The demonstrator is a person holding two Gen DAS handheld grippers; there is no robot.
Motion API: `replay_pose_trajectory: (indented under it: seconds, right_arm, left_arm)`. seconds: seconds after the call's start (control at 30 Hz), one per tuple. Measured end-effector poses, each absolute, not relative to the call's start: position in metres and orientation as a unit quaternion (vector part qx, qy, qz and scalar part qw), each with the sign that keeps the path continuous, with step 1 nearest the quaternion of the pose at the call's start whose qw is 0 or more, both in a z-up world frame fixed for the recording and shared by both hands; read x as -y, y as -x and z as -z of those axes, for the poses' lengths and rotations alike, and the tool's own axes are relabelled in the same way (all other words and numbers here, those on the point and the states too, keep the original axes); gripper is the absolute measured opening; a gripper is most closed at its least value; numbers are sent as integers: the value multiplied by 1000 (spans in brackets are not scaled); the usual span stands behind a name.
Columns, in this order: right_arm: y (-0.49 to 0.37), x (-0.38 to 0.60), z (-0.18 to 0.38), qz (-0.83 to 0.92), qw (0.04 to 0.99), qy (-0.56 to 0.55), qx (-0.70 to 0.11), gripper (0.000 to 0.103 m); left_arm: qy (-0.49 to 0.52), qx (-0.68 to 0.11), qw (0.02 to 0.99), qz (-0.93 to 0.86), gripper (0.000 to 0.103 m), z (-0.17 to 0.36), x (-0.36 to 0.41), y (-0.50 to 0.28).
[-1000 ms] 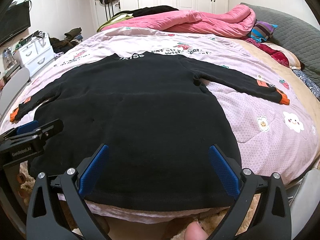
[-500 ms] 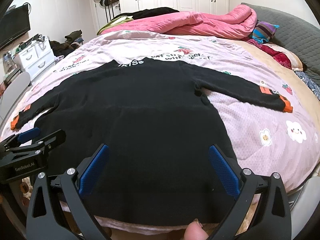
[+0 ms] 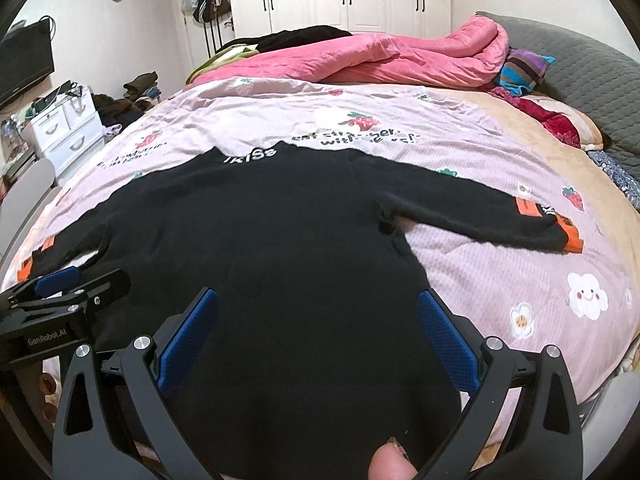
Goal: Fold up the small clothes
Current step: 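Move the right gripper toward the orange cuff of the nearest sleeve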
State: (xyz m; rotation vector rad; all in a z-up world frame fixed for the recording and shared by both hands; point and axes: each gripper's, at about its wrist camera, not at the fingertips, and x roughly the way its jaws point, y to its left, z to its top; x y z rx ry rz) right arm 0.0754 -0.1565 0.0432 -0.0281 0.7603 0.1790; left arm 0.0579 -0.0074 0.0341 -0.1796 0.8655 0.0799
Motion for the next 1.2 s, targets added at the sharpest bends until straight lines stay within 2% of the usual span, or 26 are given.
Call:
replay_pose_trajectory:
  seconds: [0.33, 0.8, 1.2]
  right_arm:
    - [-109, 154, -65, -81, 933, 15, -352, 99]
    - [-175, 165, -88, -75, 933, -38, -351, 99]
    - [-215, 208, -72, -7, 933, -67, -353, 99]
  left_arm:
    - [92, -425, 900, -41, 94, -52, 2, -99]
    - [80, -428, 898, -56, 94, -60, -5, -162]
    - [81, -438, 894, -45, 94, -41, 2, -199]
